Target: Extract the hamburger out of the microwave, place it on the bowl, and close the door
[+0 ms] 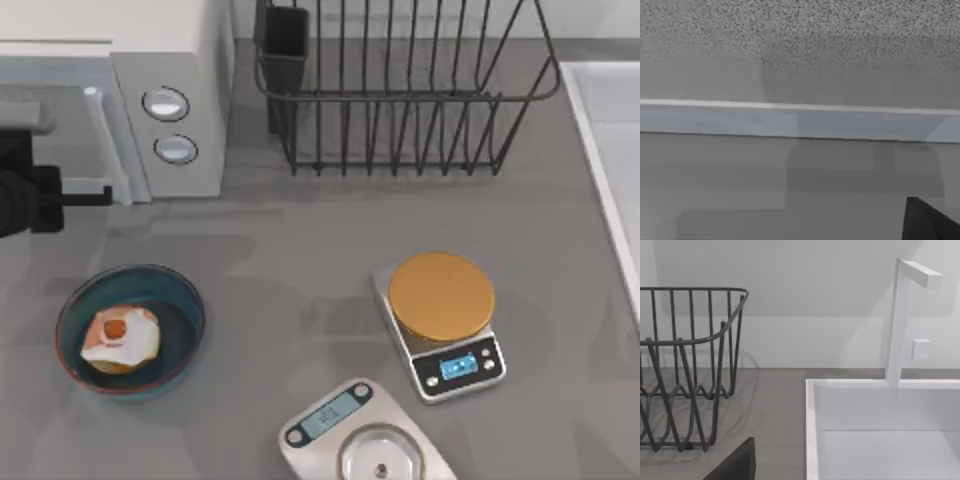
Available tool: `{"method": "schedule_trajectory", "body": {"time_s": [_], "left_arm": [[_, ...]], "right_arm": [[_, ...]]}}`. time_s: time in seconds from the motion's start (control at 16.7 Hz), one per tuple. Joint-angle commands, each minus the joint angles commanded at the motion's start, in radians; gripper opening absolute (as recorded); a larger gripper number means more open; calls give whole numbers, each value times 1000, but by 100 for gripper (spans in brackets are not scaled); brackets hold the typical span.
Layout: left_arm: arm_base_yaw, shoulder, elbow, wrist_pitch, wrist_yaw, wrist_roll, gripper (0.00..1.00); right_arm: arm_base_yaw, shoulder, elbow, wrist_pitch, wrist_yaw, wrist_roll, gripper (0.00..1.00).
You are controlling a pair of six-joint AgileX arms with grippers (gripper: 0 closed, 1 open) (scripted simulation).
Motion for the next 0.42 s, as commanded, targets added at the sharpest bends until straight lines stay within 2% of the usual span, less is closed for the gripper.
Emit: {"method": "schedule_trajectory", "body": {"time_s": [0.24, 0.42], "left_arm": [[-4, 159, 179, -14, -1, -1, 0], [-5, 209, 234, -19, -1, -2, 0]], "right_arm": [[0, 0, 0, 0, 0, 0, 100], [0, 0, 0, 0, 0, 0, 100]]}}
